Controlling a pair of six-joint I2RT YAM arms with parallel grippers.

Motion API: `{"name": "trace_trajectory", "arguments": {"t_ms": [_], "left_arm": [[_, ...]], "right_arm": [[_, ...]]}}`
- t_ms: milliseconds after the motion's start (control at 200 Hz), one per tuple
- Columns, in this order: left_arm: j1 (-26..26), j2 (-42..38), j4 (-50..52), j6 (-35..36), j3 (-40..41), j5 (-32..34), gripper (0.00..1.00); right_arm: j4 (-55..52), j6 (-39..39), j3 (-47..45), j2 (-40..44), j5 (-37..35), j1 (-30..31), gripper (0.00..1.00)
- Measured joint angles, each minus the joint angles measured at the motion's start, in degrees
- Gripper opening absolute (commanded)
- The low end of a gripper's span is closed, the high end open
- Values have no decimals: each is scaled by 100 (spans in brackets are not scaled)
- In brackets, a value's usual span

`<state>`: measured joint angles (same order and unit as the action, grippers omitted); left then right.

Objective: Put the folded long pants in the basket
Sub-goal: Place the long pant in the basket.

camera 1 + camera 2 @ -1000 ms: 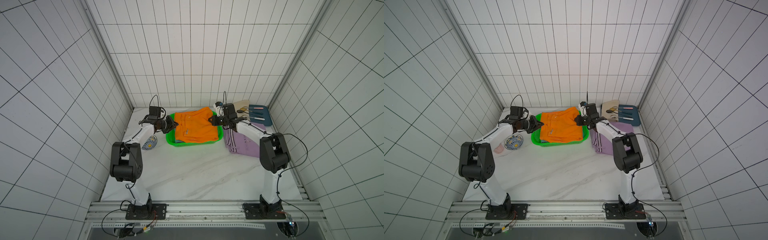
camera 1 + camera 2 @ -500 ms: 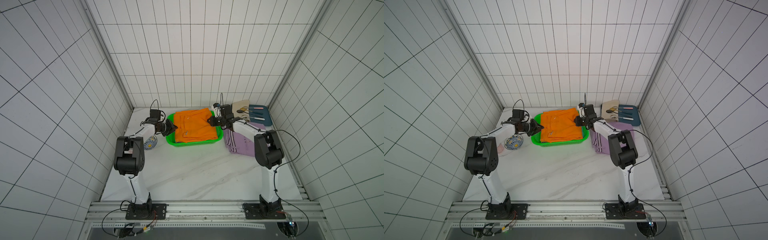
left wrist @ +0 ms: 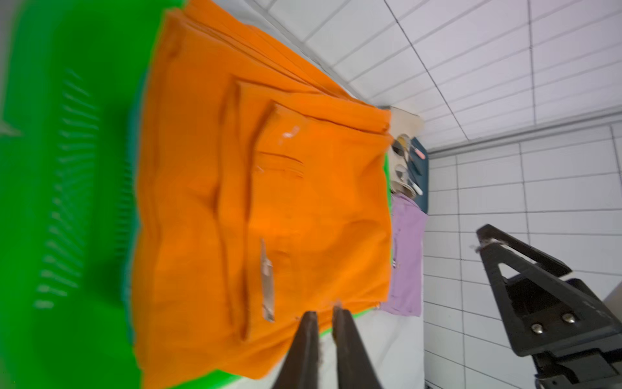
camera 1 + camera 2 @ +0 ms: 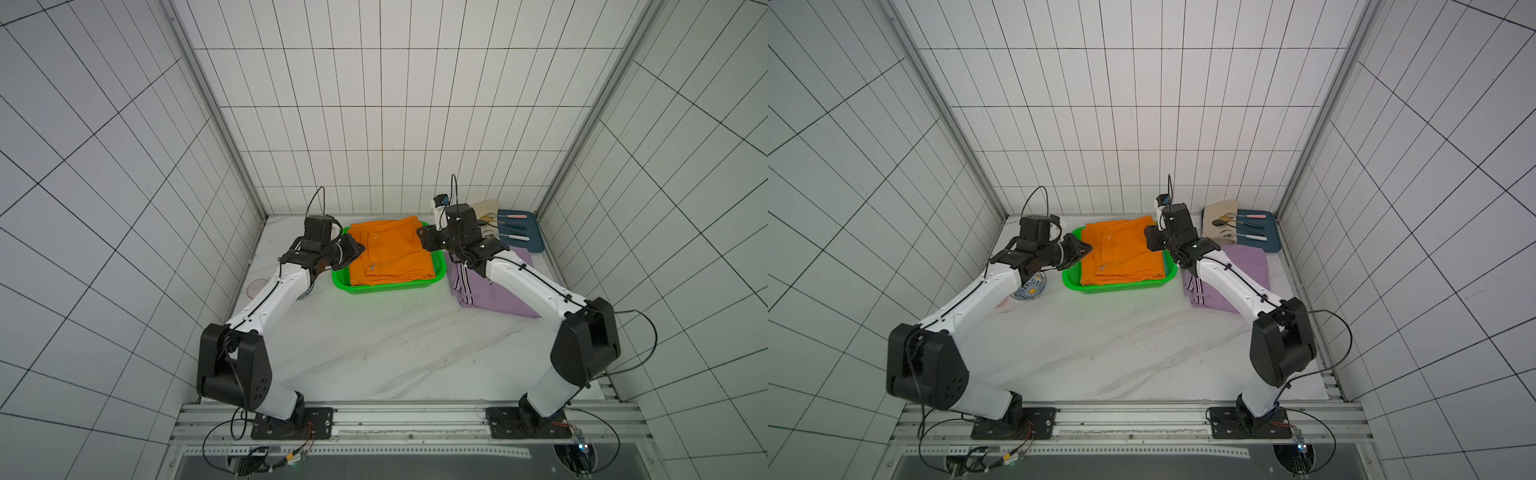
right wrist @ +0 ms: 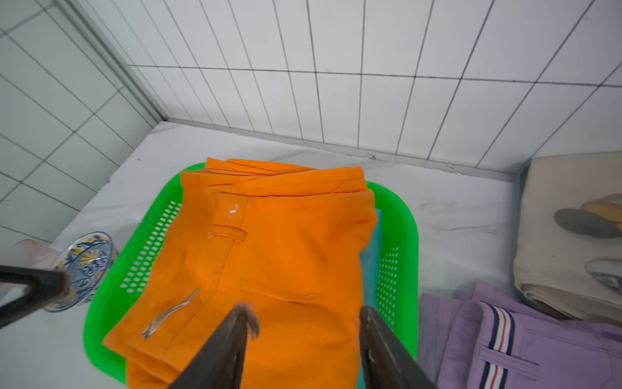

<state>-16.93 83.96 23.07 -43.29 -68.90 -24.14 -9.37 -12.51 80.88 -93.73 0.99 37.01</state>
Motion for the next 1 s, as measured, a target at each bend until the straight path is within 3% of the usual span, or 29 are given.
{"name": "trace_trajectory", "arguments": {"t_ms": [165,450,720,864,999], "left_arm": [[-166,330,-195,-22,61,-26,0],[125,2286,-787,-33,76,-595,0],[603,2544,-1985,-131,575,-1779,0],[638,2516,-2120,-136,645,-1891,0],[640,2153,-1755,-140,660,-1639,0]], "right_arm": [[57,-205,-334,-192,205,83,49],[404,-573,-625,-1624,463,17,43],[1084,-748,-778,-1788,669,-39,40],[1147,-750,-839,-1720,688,-35,41],[568,-741,-883,-1285,509,-24,45]]}}
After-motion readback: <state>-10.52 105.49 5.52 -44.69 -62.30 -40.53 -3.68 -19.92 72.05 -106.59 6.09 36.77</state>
